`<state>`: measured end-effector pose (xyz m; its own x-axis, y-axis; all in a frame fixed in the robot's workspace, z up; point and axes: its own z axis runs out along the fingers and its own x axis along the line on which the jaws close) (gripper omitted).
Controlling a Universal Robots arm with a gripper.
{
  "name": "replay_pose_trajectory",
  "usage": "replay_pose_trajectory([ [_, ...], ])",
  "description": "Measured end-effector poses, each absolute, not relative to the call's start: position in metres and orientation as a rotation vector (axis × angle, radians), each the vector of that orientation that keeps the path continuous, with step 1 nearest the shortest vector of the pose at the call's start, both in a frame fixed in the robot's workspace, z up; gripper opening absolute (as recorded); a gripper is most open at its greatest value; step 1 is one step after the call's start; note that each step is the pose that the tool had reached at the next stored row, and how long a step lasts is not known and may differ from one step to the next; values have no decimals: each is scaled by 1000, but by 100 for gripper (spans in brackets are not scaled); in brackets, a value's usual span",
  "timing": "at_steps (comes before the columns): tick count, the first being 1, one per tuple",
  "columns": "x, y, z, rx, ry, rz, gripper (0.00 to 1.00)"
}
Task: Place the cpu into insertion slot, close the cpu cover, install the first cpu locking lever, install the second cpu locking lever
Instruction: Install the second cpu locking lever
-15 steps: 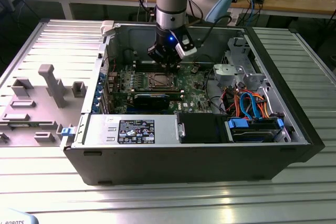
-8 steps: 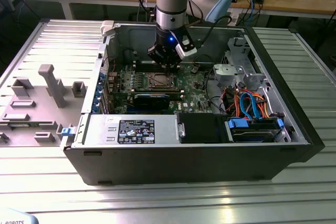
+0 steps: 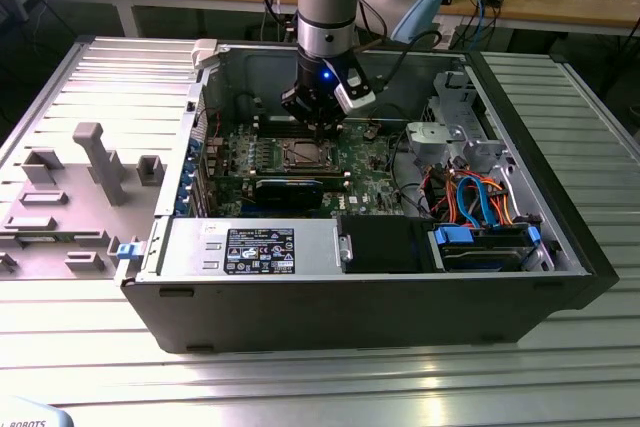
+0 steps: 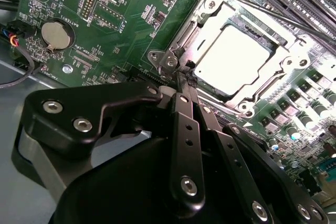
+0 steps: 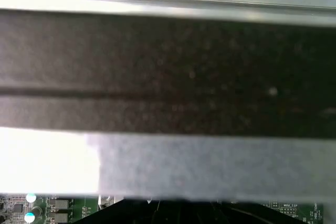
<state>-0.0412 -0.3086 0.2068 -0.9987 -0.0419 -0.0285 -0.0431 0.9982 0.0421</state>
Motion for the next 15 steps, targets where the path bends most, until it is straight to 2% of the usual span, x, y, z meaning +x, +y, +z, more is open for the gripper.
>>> replay_pose_trajectory([
  [15, -41, -312, 210, -66, 3113, 63, 11],
])
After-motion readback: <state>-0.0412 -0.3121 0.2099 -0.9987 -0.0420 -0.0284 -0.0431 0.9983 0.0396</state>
